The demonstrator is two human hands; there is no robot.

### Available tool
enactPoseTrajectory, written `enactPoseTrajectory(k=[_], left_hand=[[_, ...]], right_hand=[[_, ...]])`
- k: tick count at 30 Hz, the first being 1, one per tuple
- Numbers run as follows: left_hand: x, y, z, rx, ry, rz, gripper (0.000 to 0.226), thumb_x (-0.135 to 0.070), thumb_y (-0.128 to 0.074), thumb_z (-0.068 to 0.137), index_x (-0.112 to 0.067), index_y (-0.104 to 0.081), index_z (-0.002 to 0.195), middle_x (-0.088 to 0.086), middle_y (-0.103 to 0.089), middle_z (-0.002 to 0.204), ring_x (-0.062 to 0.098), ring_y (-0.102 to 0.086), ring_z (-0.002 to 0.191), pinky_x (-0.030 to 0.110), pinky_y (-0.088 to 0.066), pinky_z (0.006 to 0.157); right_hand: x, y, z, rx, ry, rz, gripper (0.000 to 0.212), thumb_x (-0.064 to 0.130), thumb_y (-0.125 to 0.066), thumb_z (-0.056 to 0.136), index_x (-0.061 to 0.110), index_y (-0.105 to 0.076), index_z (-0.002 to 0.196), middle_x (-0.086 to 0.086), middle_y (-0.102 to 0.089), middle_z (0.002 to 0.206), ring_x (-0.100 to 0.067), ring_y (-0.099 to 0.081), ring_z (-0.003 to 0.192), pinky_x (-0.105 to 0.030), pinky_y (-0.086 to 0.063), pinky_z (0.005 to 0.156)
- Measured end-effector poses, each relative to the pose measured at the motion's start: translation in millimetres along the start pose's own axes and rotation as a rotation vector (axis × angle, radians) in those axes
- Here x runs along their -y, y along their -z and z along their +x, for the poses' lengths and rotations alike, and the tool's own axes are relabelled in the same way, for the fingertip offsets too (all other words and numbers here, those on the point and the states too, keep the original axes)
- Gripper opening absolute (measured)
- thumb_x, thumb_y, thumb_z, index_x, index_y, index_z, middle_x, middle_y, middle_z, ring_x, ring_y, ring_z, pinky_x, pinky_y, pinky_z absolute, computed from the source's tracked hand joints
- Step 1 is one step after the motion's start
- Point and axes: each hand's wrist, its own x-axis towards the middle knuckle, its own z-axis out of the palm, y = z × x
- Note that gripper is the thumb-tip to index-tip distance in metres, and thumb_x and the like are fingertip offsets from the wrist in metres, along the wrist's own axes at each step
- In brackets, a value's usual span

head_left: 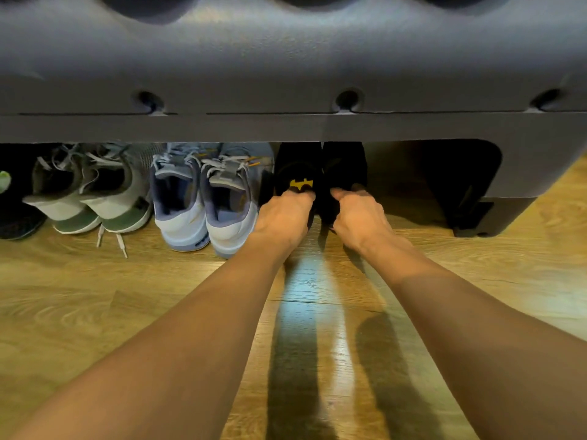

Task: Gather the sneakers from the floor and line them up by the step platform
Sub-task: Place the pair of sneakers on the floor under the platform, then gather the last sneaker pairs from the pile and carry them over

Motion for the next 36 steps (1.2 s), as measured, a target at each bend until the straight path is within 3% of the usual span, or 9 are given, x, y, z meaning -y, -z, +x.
enactPoseTrajectory(k=[7,14,17,19,21,23,27,31,36], left_hand=[[-19,19,-22,-0.047,0.082,-0.073,0.043,-0.022,-0.052,0.09,-0.024,-0.045,0.133,0.013,-0.048,0.131,0.043,-0.056,0.107,0.045,-0.045,0.082],[-72,116,-123,-0.172,0.185,-0.431,0.032,-0.023,-0.055,0.09,-0.022,-0.056,0.122,0.005,-0.054,0.121,0.026,-0.057,0.102,0.037,-0.045,0.086],[-104,203,-166,-0.177,0.129,-0.494,0.027,-0.025,-0.056,0.091,-0.02,-0.06,0.118,0.003,-0.058,0.115,0.021,-0.06,0.095,0.035,-0.046,0.088],[-129,274,-190,-0.212,0.063,-0.567,0.025,-0.025,-0.057,0.091,-0.017,-0.062,0.115,0.003,-0.061,0.112,0.019,-0.061,0.094,0.023,-0.045,0.086],[-158,353,-211,-0.235,0.029,-0.634,0.025,-0.027,-0.057,0.092,-0.017,-0.064,0.114,0.001,-0.064,0.111,0.015,-0.062,0.094,0.018,-0.044,0.084],[-187,436,-232,-0.236,-0.001,-0.697,0.025,-0.031,-0.055,0.094,-0.019,-0.065,0.113,-0.001,-0.065,0.11,0.012,-0.061,0.093,0.024,-0.047,0.084],[-244,602,-267,-0.284,-0.174,-0.738,0.025,-0.034,-0.051,0.097,-0.021,-0.065,0.113,-0.005,-0.065,0.109,0.007,-0.061,0.093,0.022,-0.048,0.081],[-285,716,-297,-0.383,-0.373,-0.674,0.026,-0.034,-0.049,0.096,-0.021,-0.066,0.111,-0.006,-0.066,0.106,0.003,-0.058,0.092,0.016,-0.043,0.082],[-352,823,-347,-0.436,-0.693,-0.687,0.029,-0.037,-0.047,0.096,-0.022,-0.067,0.11,-0.007,-0.065,0.106,0.001,-0.058,0.09,0.002,-0.038,0.076]], right_hand=[[15,13,-17,0.09,-0.011,-0.085,0.061,0.013,-0.055,0.088,0.024,-0.034,0.144,-0.008,-0.028,0.151,-0.038,-0.047,0.124,-0.043,-0.044,0.095],[45,114,-135,0.074,0.123,0.081,0.035,0.014,-0.053,0.09,0.018,-0.058,0.124,-0.008,-0.051,0.122,-0.029,-0.057,0.107,-0.037,-0.046,0.089],[61,202,-194,0.011,0.102,0.158,0.037,0.014,-0.052,0.092,0.02,-0.056,0.128,-0.004,-0.055,0.123,-0.021,-0.057,0.108,-0.029,-0.042,0.089],[74,276,-228,-0.048,0.072,0.29,0.035,0.011,-0.051,0.093,0.017,-0.059,0.126,-0.004,-0.059,0.119,-0.02,-0.059,0.105,-0.024,-0.041,0.089],[91,358,-259,-0.103,0.044,0.422,0.033,0.01,-0.048,0.095,0.014,-0.06,0.125,-0.006,-0.061,0.12,-0.021,-0.059,0.108,-0.03,-0.044,0.096],[111,441,-291,-0.171,0.032,0.474,0.031,0.011,-0.047,0.097,0.013,-0.059,0.126,-0.007,-0.061,0.122,-0.021,-0.058,0.111,-0.033,-0.043,0.097],[159,604,-355,-0.317,0.047,0.457,0.032,0.014,-0.048,0.098,0.012,-0.057,0.129,-0.007,-0.059,0.126,-0.019,-0.056,0.112,-0.021,-0.038,0.092],[199,719,-414,-0.493,0.066,0.384,0.033,0.02,-0.049,0.097,0.019,-0.056,0.13,-0.004,-0.06,0.124,-0.018,-0.057,0.111,-0.033,-0.042,0.097],[228,824,-507,-0.757,0.021,0.314,0.034,0.021,-0.05,0.096,0.02,-0.056,0.13,-0.002,-0.061,0.123,-0.015,-0.058,0.109,-0.033,-0.043,0.097]])
